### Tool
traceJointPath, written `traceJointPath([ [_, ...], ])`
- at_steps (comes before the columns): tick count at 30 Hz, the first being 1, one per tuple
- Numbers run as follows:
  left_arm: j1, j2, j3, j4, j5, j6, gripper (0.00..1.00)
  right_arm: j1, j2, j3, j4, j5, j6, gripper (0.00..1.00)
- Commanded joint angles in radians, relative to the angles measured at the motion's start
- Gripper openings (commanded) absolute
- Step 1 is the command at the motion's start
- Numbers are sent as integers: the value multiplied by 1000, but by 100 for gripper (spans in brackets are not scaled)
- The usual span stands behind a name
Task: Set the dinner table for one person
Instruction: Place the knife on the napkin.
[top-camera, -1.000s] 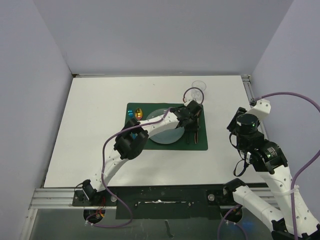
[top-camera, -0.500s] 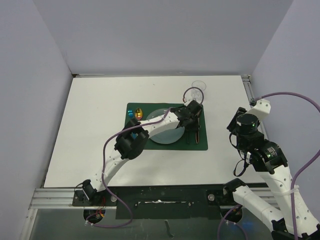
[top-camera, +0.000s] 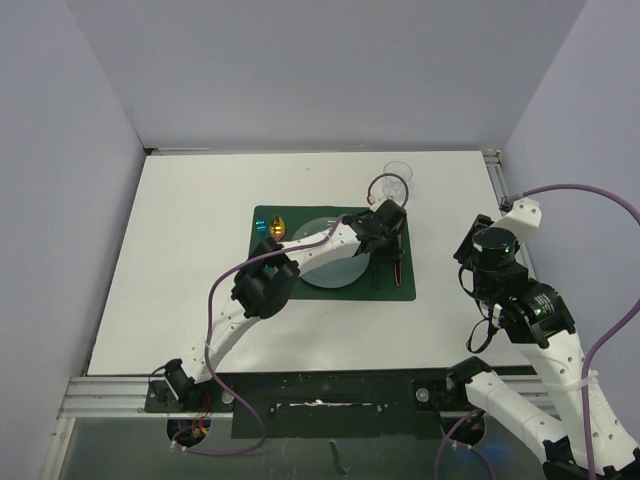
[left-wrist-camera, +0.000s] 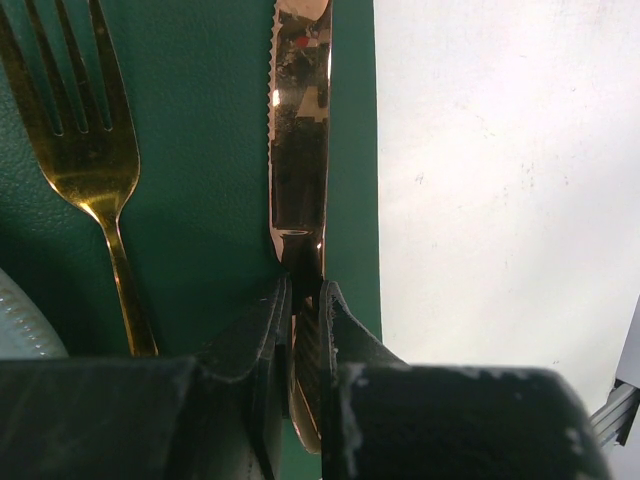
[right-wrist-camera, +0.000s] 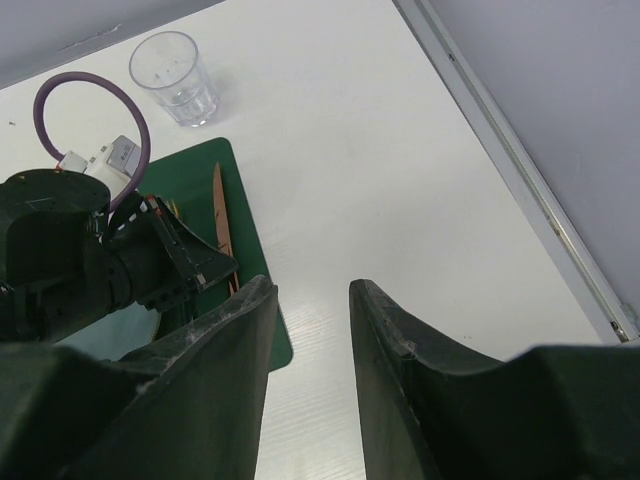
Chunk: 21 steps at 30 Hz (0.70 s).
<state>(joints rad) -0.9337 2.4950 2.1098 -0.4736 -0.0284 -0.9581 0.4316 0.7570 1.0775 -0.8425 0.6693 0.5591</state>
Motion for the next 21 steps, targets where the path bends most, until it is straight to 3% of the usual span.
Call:
traceJointPath([
  [1,-1,4,27,8,6,-10,0,-5,0,38,17,2,1,37],
  [4,1,-11,14,1,-6,-13,0,-4,9,34,23,-6,1,39],
  [7,3,-27,7,-13,-26,-5,8,-5,18,28,32,-16,-1,46],
  [11,3,-44,-1,-20,-41,6,19,-5,28,23,43,-28,-2,47],
  [21,6,-94,18,-32,-43,48,24,-5,38,18,61,-45,-1,47],
])
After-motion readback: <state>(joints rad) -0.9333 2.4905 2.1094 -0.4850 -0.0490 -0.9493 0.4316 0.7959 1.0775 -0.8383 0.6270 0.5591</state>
